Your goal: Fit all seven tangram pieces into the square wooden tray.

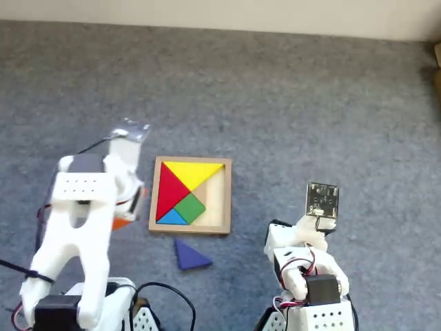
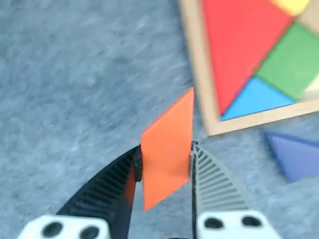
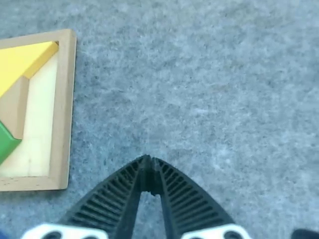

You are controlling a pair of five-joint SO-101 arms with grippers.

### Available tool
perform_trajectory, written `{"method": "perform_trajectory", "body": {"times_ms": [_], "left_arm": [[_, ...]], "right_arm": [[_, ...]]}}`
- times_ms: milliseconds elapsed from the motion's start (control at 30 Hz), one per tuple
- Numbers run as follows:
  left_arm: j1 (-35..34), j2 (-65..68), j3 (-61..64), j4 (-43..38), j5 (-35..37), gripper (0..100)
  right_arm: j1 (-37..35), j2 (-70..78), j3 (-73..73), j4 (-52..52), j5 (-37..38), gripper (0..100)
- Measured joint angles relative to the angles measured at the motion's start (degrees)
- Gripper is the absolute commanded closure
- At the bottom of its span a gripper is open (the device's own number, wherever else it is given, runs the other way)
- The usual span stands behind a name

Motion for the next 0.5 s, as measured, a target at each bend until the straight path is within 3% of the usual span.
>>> {"method": "perform_trajectory", "body": {"times_ms": [200,500], "left_arm": [[12.9,0.3,-3.4,-1.0,10.5,97],[27.4,0.6,-3.6,-10.7,23.0,97]], "right_arm": [[0.0,0.0,0.0,0.0,0.0,99.2],[0.0,0.0,0.0,0.0,0.0,99.2]]}}
